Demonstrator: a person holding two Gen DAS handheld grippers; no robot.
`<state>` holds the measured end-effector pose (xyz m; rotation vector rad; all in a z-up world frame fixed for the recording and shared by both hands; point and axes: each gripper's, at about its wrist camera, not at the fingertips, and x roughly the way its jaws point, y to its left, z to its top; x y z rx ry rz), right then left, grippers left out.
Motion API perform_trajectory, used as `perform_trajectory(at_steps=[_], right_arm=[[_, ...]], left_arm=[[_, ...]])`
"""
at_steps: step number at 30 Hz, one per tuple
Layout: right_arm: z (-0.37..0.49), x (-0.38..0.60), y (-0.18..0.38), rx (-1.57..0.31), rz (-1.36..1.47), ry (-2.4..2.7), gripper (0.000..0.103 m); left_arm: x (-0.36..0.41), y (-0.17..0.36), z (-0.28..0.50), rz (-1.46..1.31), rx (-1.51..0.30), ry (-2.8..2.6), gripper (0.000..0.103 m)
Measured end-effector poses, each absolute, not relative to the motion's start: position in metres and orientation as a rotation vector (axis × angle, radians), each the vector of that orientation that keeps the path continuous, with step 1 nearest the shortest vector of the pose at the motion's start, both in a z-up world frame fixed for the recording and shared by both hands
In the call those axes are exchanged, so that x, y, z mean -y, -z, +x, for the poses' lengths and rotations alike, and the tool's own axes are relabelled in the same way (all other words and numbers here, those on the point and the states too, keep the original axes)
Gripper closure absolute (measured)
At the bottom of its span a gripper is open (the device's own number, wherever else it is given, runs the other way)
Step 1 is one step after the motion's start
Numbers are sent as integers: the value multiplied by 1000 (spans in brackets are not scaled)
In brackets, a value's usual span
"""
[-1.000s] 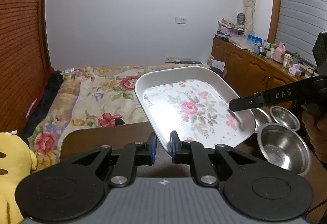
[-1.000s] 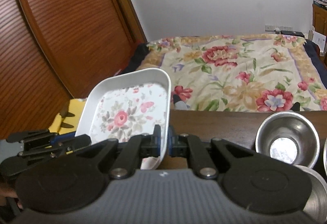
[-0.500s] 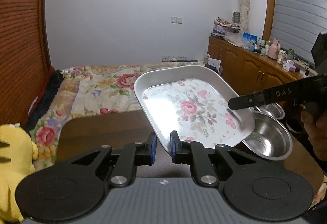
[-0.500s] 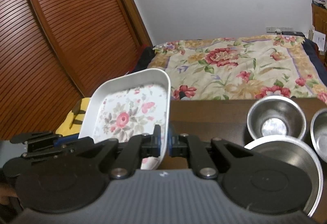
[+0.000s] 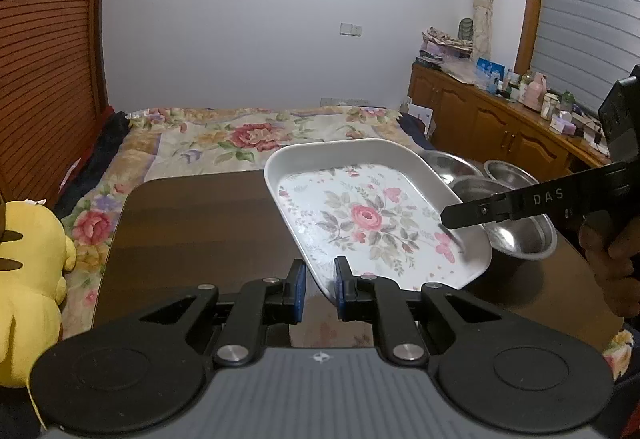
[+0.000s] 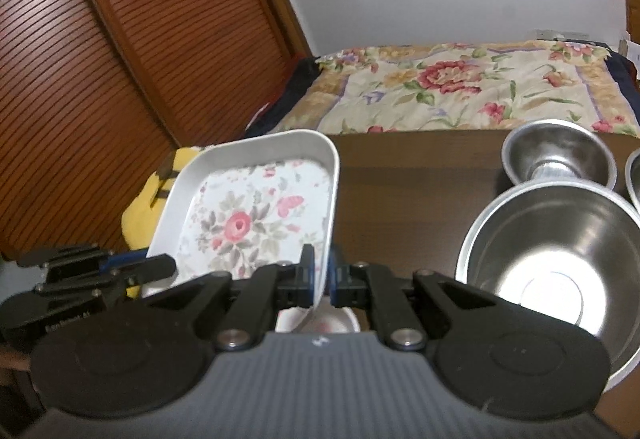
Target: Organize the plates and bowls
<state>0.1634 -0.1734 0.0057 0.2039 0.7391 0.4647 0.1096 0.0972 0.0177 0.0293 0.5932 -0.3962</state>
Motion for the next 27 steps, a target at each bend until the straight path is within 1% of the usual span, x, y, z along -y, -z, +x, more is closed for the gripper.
perform_trajectory(at_steps=[7,14,22,27], right_arm=[[143,171,1,-754,211,-494,95],[120,171,11,-755,171,-504,95],[107,167,23,-763,121,-494,94],[102,170,34,-779,138,-492,93]], left_arm=[[-101,-16,85,12,-581,401,87],[-101,2,70,-16,-618,416,87],[-103,10,66,-27,-641,423,87],[-100,18,65,-13,-651,419,88]])
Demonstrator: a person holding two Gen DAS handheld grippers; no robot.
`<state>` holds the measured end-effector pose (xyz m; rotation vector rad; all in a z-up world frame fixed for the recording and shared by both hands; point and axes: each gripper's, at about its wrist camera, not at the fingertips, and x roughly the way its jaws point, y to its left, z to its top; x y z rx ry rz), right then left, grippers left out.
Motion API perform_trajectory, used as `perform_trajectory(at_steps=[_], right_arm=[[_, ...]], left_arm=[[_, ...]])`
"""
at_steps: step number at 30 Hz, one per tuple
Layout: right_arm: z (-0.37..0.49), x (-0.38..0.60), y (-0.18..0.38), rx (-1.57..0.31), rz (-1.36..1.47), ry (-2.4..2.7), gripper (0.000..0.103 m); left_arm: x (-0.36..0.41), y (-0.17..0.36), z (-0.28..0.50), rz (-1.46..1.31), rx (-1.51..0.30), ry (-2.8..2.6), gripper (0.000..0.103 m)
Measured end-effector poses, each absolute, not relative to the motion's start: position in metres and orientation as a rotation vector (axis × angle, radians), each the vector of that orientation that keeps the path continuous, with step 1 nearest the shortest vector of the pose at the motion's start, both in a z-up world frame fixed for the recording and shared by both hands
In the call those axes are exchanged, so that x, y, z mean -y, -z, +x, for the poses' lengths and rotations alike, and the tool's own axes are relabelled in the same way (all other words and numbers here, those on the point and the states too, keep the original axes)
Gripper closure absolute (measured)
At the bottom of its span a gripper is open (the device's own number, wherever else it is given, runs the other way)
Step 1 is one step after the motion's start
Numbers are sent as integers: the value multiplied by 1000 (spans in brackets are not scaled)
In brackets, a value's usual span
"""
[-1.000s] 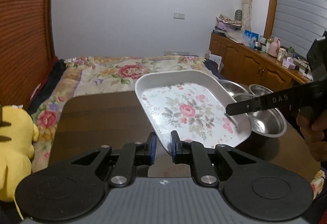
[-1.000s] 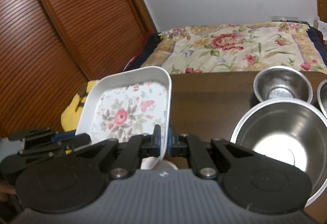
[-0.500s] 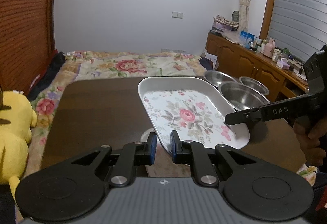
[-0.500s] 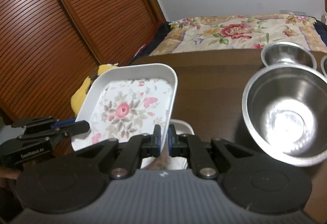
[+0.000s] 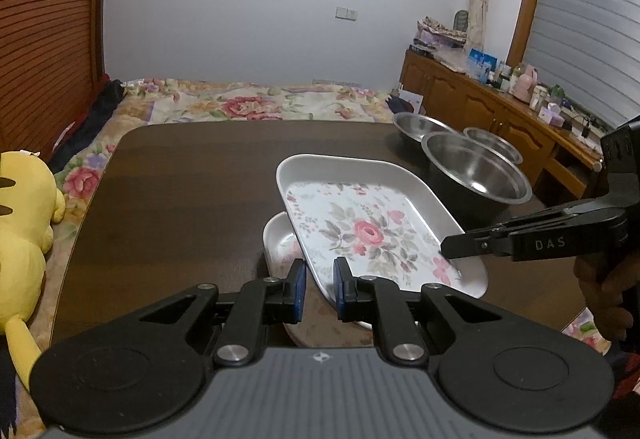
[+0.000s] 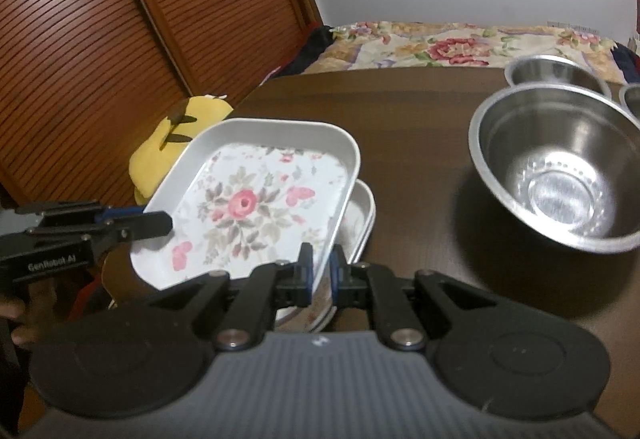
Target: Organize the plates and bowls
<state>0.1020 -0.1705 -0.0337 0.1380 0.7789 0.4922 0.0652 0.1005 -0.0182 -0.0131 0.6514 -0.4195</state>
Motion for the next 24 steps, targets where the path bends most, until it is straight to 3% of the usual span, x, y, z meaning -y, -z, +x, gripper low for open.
perform_trajectory(at_steps=[24], right_arm=[[96,160,40,-754,99,-463,91]], left_arm=[[-91,38,72,10,-701,374,88]])
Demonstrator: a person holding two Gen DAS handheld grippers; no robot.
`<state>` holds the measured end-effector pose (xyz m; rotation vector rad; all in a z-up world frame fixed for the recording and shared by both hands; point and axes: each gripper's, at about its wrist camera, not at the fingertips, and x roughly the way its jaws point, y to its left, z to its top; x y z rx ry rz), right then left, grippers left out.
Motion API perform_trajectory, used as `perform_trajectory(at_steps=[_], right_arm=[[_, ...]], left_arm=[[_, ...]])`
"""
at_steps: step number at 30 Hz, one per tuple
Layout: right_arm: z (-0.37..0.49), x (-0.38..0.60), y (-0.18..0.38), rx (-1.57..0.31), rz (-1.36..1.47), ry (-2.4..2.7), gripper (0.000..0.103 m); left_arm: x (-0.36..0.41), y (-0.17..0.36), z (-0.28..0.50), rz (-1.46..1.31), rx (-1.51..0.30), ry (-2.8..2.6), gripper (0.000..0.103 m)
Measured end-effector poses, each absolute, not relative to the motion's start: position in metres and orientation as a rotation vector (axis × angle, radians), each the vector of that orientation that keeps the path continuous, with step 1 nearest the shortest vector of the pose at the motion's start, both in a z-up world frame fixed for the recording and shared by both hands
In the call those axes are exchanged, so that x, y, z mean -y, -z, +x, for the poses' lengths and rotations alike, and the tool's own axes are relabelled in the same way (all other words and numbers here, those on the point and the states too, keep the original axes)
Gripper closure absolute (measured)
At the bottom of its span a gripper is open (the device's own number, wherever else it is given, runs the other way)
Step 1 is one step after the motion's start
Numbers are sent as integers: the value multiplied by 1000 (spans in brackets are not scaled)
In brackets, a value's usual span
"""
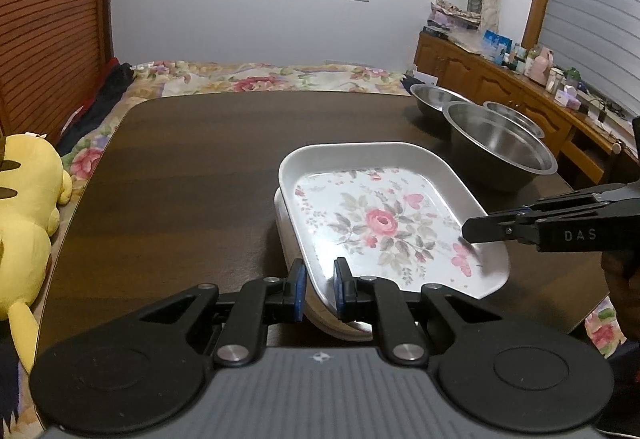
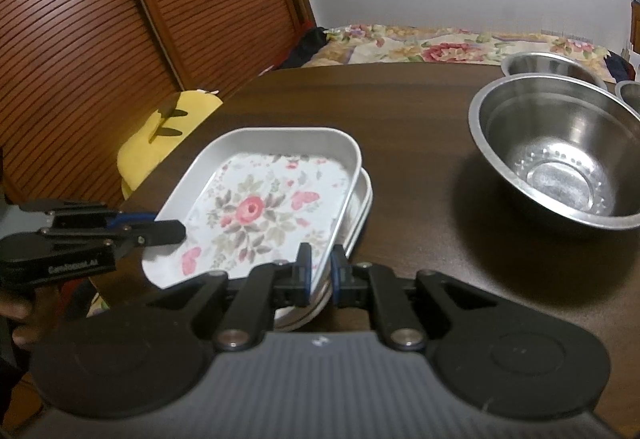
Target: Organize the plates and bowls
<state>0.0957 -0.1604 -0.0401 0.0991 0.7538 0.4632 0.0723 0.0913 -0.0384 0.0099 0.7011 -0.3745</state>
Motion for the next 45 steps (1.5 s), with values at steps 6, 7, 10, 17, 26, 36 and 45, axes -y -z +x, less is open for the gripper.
perform_trajectory(at_steps=[6,7,10,17,26,36,45], right_arm=[[91,155,40,-733,54,-467,87],[91,154,40,-731,48,-468,87],[89,152,40,-718,27,-466,86],[91,158,42,-709,42,-459,87],[82,163,37,-665,41,-463,87],[72,185,17,-564,47,-412,87],[74,213,-9,-467,-8,-349,87]], left_arm=[[-89,40,73,25,-697,346,88],[-89,41,73,29,-700,342,88],[-90,43,72,31,-690,340,88],[-87,45,72,41,-685,325,88],[-87,46,66,27,-665,316,88],[-77,18,55,42,-583,343,88],[-38,-8,70,81,-512,424,88]])
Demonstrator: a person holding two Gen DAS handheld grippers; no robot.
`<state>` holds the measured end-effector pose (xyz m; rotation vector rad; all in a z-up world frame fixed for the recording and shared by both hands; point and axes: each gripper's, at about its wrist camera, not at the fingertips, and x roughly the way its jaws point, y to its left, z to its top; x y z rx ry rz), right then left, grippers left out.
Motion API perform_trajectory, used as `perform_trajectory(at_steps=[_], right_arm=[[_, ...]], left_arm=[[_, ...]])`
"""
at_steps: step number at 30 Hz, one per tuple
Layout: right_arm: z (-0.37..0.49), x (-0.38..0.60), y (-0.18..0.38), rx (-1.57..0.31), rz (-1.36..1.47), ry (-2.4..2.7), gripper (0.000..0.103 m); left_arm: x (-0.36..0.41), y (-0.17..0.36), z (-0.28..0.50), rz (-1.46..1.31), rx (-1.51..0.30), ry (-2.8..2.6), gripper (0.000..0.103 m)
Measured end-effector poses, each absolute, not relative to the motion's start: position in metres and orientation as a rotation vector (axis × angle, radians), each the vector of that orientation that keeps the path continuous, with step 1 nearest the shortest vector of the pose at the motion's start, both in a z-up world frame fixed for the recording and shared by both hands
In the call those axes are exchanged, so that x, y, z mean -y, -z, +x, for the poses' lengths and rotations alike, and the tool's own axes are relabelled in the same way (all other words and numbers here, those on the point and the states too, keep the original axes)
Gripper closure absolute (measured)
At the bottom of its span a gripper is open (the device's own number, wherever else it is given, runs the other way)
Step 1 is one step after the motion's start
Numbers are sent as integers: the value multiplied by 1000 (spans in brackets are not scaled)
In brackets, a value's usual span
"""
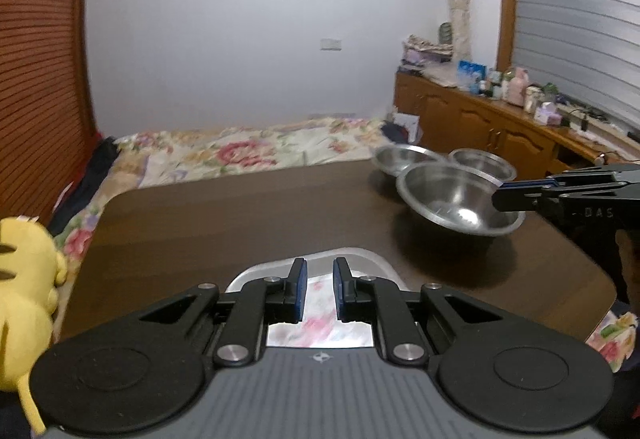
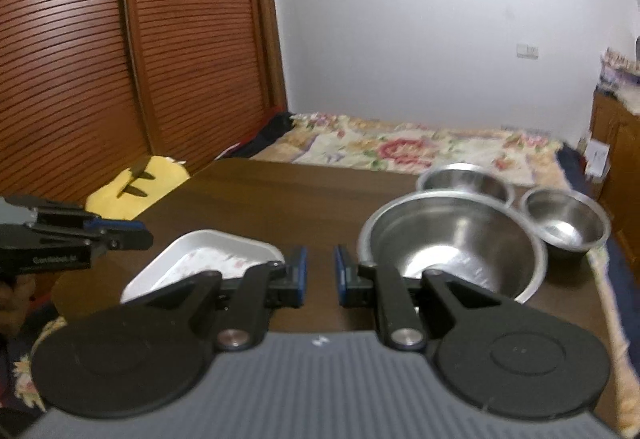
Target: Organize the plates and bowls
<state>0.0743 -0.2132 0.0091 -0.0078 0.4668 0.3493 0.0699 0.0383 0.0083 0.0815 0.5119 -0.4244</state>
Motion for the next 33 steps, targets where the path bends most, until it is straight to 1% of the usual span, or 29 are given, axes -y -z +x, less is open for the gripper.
perform_trajectory(at_steps=[3,5,6,7,8,10,16,18,19,23,26,33], right_arm=[[78,224,-17,-436,-36,-321,86],[81,234,-20,-423,-47,-295,85],[82,238,-20,-422,-50,-280,77],[83,242,-21,-421,-52,-264,73],[85,246,-21,-419,-54,-249,68],[85,253,-20,-413,-59,-217,68],[89,270,-10,-416,-67,-150,59],[91,275,-5,-421,-67,-134,49],[92,277,-2,-422,-69,-122,47],[101,285,12,-445,-62,-89,47],[107,293,21,-460,5,-75,48],[112,298,31,-484,56,-57,48]], left_arm=[[-21,-11,79,97,-503,446,87],[-8,-12,86,117,-500,454,80],[-2,-13,88,128,-494,459,72],[2,-12,89,136,-488,466,67],[7,-13,91,140,-482,474,66],[15,-15,94,138,-474,488,58],[37,-24,102,119,-457,508,47],[44,-24,104,135,-454,525,43],[49,-24,105,143,-449,532,41],[64,-18,115,162,-469,555,41],[73,-14,123,156,-508,585,42],[91,5,141,146,-584,596,53]])
